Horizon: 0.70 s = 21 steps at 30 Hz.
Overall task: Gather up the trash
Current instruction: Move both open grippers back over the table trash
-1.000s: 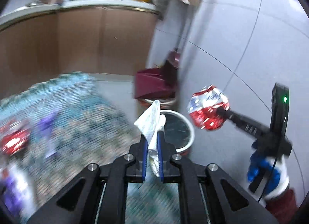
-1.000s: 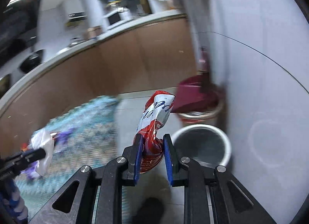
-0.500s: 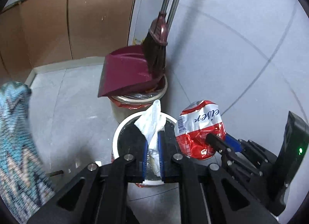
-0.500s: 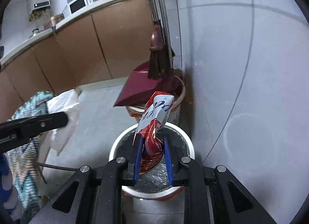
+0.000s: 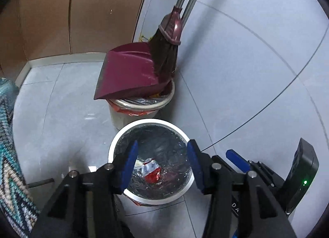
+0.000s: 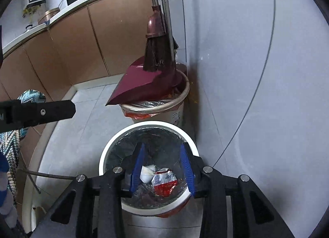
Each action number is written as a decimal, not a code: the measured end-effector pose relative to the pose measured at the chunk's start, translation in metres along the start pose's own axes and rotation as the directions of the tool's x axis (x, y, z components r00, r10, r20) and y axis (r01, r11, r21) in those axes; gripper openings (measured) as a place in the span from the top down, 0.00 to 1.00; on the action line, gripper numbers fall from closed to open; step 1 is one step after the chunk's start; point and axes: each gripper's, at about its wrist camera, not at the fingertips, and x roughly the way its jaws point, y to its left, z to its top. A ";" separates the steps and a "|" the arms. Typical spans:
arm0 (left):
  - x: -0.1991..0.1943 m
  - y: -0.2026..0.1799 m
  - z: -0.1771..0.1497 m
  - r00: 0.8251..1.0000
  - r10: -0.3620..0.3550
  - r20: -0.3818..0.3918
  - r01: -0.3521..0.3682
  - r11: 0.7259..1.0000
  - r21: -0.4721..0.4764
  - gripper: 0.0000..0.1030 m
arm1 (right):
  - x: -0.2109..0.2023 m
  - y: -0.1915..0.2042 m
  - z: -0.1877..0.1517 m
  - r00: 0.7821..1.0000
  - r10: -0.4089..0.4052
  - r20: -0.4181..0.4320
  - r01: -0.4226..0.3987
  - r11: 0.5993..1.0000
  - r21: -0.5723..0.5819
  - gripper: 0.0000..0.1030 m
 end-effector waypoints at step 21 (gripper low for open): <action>-0.249 -0.001 -0.088 0.919 0.194 0.342 -0.210 0.978 0.011 0.48 | -0.182 0.093 0.008 0.963 0.176 0.205 -0.153 0.980 -0.126 0.52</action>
